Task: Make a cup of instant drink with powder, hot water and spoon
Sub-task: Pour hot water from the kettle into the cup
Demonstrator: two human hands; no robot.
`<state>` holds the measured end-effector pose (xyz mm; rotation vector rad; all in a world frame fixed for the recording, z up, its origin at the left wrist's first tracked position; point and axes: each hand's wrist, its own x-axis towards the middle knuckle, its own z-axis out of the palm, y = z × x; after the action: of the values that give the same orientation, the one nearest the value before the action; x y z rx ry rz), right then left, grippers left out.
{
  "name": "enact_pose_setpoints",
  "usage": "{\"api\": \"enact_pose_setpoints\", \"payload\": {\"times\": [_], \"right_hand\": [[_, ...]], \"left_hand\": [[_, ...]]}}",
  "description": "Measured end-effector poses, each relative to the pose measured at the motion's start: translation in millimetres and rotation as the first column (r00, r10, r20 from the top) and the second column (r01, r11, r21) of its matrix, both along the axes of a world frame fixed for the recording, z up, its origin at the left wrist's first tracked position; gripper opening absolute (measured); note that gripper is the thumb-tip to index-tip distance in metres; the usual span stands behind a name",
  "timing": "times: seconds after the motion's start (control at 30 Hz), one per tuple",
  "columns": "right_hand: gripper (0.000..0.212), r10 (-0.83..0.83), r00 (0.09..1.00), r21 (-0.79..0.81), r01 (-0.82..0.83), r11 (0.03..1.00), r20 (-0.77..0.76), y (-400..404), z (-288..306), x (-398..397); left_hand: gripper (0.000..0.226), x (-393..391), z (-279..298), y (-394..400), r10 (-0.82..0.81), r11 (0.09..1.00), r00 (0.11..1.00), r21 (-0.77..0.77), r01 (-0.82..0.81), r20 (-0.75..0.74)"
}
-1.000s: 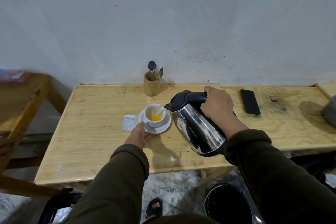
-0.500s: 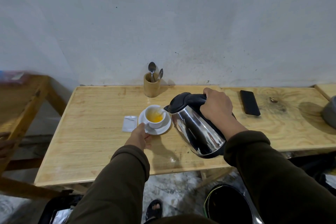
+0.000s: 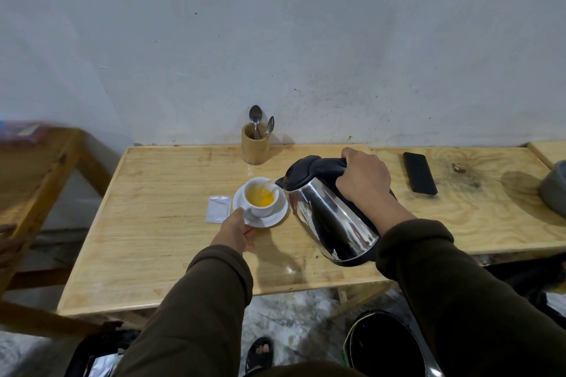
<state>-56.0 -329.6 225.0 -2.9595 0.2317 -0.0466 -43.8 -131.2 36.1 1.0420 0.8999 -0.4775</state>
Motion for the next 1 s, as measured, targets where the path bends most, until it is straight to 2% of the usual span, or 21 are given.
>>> {"api": "enact_pose_setpoints", "payload": {"times": [0.17, 0.3, 0.43, 0.5, 0.6, 0.67, 0.7, 0.8, 0.93, 1.0], "right_hand": [[0.016, -0.015, 1.000, 0.030, 0.014, 0.999, 0.024, -4, -2, -2], [0.018, -0.088, 0.996, 0.134, 0.083, 0.988, 0.027, -16, -8, -4], [0.018, -0.260, 0.965, 0.330, 0.234, 0.915, 0.038, -36, -16, -13], [0.018, -0.326, 0.944, 0.397, 0.279, 0.875, 0.054, -45, -18, -19], [0.019, -0.372, 0.923, 0.458, 0.290, 0.840, 0.098, -57, -19, -29], [0.022, -0.439, 0.890, 0.537, 0.314, 0.783, 0.120, -68, -20, -36], [0.023, -0.482, 0.868, 0.585, 0.330, 0.741, 0.121, -74, -20, -38], [0.023, -0.584, 0.805, 0.677, 0.371, 0.635, 0.106, -95, -22, -46], [0.024, -0.638, 0.762, 0.715, 0.383, 0.585, 0.114, -115, -27, -53], [0.024, -0.668, 0.738, 0.741, 0.394, 0.544, 0.097, -125, -33, -57]], "left_hand": [[0.054, 0, 2, 1, -0.033, 0.999, 0.999, -0.001, 0.033, -0.003], [0.055, -2, 0, -1, -0.016, 1.000, 0.999, 0.023, 0.016, 0.039], [0.073, 7, -40, -3, 0.037, 0.988, 0.997, 0.150, -0.047, 0.073], [0.069, -7, -23, -16, -0.031, 0.952, 0.998, 0.307, 0.011, 0.060], [0.050, -26, -8, -39, -0.273, 0.757, 0.962, 0.615, 0.219, -0.006], [0.044, -34, -3, -55, -0.378, 0.611, 0.921, 0.723, 0.324, -0.093], [0.042, -37, -2, -63, -0.393, 0.576, 0.913, 0.746, 0.335, -0.107], [0.039, -45, -6, -89, -0.561, 0.377, 0.809, 0.816, 0.438, -0.175], [0.046, -57, -14, -112, -0.687, 0.161, 0.650, 0.805, 0.571, -0.324], [0.052, -62, -17, -125, -0.729, 0.100, 0.578, 0.778, 0.620, -0.367]]}}
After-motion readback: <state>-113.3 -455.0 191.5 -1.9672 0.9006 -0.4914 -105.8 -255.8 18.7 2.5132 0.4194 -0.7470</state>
